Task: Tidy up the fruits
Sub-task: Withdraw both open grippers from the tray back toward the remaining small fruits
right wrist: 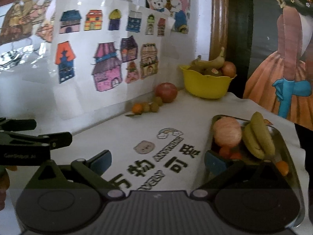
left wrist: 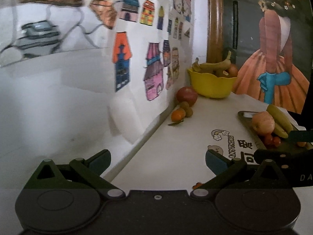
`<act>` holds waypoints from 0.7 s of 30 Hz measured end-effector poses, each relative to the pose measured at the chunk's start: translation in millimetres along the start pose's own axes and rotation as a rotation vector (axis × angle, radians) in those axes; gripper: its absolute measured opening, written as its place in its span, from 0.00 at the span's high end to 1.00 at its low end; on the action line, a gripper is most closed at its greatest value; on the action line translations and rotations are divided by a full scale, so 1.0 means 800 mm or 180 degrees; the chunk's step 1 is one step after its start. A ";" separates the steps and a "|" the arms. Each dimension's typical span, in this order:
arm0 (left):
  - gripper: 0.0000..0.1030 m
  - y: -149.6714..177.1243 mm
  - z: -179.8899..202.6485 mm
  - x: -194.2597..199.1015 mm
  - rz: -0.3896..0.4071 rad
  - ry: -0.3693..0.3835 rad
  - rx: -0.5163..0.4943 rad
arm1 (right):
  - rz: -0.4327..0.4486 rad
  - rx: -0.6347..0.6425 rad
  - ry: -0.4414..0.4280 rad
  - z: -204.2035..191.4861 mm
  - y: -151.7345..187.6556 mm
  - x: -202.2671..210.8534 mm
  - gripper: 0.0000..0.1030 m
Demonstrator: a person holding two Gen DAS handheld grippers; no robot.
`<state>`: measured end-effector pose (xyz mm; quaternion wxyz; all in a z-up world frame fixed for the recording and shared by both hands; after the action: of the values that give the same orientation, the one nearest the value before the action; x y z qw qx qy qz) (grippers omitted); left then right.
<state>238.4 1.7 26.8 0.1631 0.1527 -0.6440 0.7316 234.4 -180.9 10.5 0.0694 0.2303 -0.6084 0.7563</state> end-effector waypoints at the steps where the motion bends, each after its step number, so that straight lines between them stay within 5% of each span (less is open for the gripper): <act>1: 0.01 -0.001 0.003 -0.003 -0.0008 0.0004 -0.0002 | -0.0007 0.0000 0.0019 0.004 -0.001 -0.002 0.00; 11: 0.01 -0.010 0.019 -0.038 -0.0130 0.0155 -0.0100 | -0.0067 0.0010 0.0017 0.032 -0.024 -0.021 0.00; 21: 0.01 -0.041 0.052 -0.101 -0.0096 0.0260 -0.0202 | 0.0083 0.0434 -0.0404 0.056 -0.078 -0.075 0.00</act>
<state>326.1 -39.4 25.7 0.2050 0.1272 -0.6573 0.7139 323.6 -197.1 46.8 0.0050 0.2741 -0.5616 0.7807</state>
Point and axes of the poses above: each gripper's, at about its wrist camera, not at the fingertips, and x roughly against the way its jaws point, z to its right, y to its underside, the point moved 3 cm from there along -x, roughly the way its jaws point, and after that the axes turned 7 degrees about x, right-handed, at the moved point
